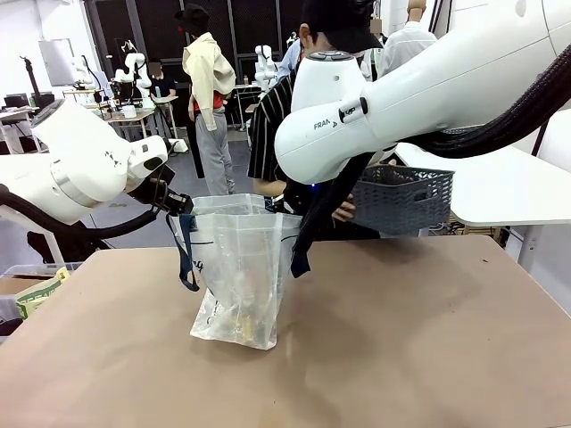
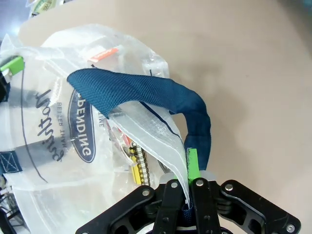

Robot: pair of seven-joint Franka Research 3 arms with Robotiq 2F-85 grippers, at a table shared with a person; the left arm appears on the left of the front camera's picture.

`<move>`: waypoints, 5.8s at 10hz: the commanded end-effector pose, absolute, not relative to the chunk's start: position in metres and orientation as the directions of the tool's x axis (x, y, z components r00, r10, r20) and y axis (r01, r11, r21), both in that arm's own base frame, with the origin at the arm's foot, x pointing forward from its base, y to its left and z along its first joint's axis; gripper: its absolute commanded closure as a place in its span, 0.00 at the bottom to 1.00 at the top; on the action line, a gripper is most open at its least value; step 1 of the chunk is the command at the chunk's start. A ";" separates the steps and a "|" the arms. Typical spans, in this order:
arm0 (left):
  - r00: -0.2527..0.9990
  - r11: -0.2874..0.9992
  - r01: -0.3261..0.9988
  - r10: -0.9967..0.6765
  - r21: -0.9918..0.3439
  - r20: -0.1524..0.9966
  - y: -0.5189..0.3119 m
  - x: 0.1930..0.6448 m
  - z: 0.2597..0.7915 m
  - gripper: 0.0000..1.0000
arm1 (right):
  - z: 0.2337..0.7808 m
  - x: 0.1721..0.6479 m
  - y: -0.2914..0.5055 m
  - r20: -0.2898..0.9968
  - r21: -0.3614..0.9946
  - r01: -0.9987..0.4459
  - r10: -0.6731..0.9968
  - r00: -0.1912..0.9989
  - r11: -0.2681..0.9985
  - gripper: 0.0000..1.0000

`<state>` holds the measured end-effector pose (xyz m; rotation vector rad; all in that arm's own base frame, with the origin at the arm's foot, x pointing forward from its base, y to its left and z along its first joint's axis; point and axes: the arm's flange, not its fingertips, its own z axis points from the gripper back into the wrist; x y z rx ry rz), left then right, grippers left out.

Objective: Transfer purchased items from the store into the shopping bag.
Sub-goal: Move the Reusable shopping bag to the right side of the table.

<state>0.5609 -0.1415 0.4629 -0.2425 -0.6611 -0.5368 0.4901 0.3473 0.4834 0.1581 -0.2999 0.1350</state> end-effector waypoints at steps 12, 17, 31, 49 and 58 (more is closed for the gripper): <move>0.615 0.608 0.700 -0.246 -0.375 0.750 -0.154 0.567 0.448 0.25 | 0.480 0.482 0.398 0.411 0.141 -0.361 0.277 0.869 0.922 1.00; 0.598 0.545 0.734 -0.236 -0.406 0.766 -0.158 0.568 0.447 0.25 | 0.474 0.476 0.410 0.425 0.127 -0.399 0.313 0.849 0.908 1.00; 0.619 0.531 0.722 -0.211 -0.443 0.756 -0.159 0.566 0.447 0.25 | 0.476 0.472 0.411 0.415 0.142 -0.394 0.307 0.857 0.908 1.00; 0.607 0.486 0.742 -0.194 -0.462 0.770 -0.160 0.562 0.447 0.00 | 0.476 0.473 0.415 0.415 0.146 -0.403 0.314 0.854 0.903 1.00; 0.614 0.303 0.767 -0.090 -0.566 0.784 -0.160 0.566 0.440 0.00 | 0.478 0.471 0.453 0.432 0.124 -0.453 0.363 0.826 0.883 1.00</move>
